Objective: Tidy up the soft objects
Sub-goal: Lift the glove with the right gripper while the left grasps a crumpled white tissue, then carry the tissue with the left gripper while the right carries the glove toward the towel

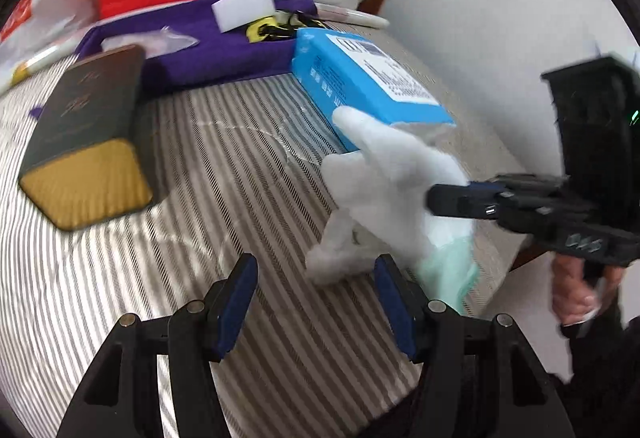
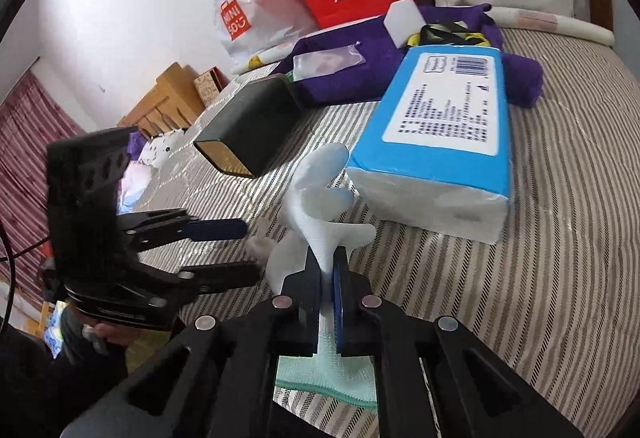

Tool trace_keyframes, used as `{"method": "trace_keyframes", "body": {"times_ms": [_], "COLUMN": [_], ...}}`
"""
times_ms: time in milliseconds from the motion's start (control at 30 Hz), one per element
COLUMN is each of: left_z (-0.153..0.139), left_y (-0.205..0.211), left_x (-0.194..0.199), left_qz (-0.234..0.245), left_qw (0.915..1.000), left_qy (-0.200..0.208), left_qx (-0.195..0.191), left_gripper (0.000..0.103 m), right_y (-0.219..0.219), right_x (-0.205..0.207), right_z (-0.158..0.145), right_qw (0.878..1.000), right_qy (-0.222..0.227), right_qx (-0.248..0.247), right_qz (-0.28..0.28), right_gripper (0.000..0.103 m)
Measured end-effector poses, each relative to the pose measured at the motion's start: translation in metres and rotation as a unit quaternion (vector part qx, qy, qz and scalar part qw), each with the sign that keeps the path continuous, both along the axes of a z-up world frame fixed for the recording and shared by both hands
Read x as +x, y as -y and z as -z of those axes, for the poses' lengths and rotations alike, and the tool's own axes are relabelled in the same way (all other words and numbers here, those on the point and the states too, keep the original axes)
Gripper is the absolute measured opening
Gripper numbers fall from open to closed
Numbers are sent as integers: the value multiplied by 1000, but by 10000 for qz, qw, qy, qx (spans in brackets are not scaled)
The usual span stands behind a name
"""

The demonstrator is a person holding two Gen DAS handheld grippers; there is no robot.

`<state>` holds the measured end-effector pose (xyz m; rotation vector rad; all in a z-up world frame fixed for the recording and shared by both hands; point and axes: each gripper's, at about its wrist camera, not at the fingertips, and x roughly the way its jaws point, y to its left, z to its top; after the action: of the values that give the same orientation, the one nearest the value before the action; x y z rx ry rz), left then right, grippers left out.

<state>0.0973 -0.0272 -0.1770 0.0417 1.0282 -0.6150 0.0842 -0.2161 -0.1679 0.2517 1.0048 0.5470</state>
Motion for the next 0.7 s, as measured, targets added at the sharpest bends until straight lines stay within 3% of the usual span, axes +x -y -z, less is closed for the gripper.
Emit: {"method": "trace_keyframes", "body": {"times_ms": [67, 100, 167, 200, 300, 500, 700], "left_z": [2, 3, 4, 4, 3, 1, 2], "left_y": [8, 12, 18, 19, 14, -27, -76], "left_x": [1, 1, -2, -4, -11, -21, -33], "left_qz": [164, 228, 368, 414, 333, -516, -1249], "left_qw": [9997, 9994, 9984, 9978, 9969, 9932, 9842], "left_qy": [139, 199, 380, 444, 610, 765, 789], "left_qx": [144, 181, 223, 250, 381, 705, 974], "left_gripper": [49, 38, 26, 23, 22, 22, 22], "right_y": [4, 6, 8, 10, 20, 43, 49], "right_x": [-3, -5, -7, -8, -12, -22, -24], "right_z": [0, 0, 1, 1, 4, 17, 22], "right_qw": [10000, 10000, 10000, 9999, 9991, 9931, 9914], "right_qy": [2, 2, 13, 22, 54, 28, -44], "right_qx": [24, 22, -25, -54, -291, -968, -1068], "right_qz": [59, 65, 95, 123, 298, 655, 753], "right_gripper": [7, 7, 6, 6, 6, 6, 13]}}
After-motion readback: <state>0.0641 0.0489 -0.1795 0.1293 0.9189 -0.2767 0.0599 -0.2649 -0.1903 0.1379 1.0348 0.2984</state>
